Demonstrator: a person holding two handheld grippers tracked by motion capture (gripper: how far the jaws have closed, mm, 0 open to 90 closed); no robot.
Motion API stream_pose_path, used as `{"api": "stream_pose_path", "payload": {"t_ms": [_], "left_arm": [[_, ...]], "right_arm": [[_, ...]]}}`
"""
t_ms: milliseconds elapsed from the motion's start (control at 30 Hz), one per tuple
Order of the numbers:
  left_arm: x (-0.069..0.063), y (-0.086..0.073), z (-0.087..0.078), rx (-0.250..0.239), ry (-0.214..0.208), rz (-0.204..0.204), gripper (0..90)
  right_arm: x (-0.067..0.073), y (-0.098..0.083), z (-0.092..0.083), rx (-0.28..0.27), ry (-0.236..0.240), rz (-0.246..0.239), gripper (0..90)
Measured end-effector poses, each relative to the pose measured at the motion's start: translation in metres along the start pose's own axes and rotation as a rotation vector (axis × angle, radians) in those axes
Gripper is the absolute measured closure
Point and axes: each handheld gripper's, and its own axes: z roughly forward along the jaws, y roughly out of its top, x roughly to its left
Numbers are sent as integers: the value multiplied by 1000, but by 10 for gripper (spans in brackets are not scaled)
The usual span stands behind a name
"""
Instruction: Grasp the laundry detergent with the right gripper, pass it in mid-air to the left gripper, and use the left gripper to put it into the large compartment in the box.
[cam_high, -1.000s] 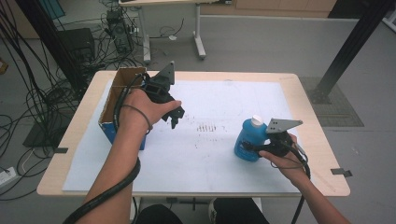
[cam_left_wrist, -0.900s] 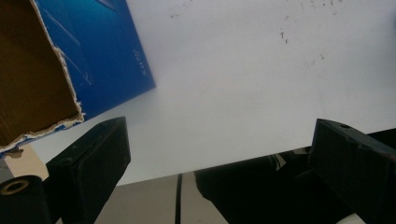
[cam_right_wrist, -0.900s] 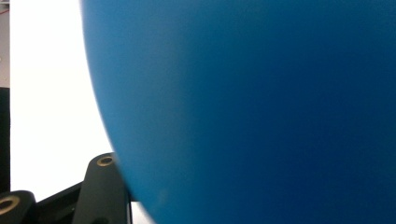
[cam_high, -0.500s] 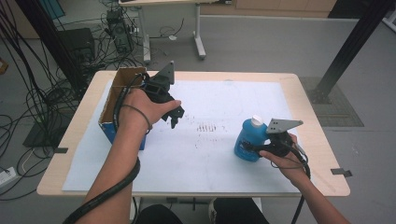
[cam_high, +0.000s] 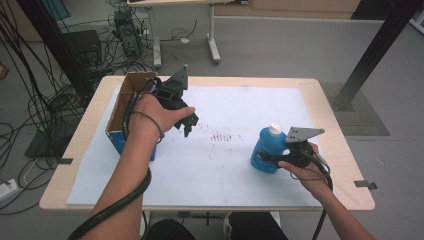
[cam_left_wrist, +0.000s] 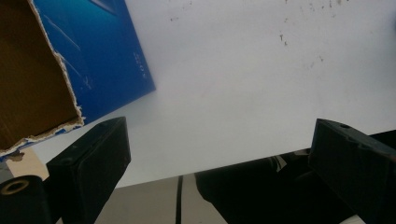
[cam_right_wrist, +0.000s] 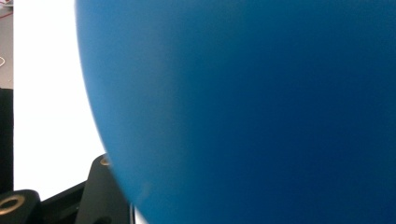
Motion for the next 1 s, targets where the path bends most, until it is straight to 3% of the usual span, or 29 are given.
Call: {"api": "stream_pose_path", "payload": {"t_ms": [1000], "left_arm": [[-1,1,-2,1,9,4,60]], "right_arm": [[-1,0,0,-1,8,-1,421]]}}
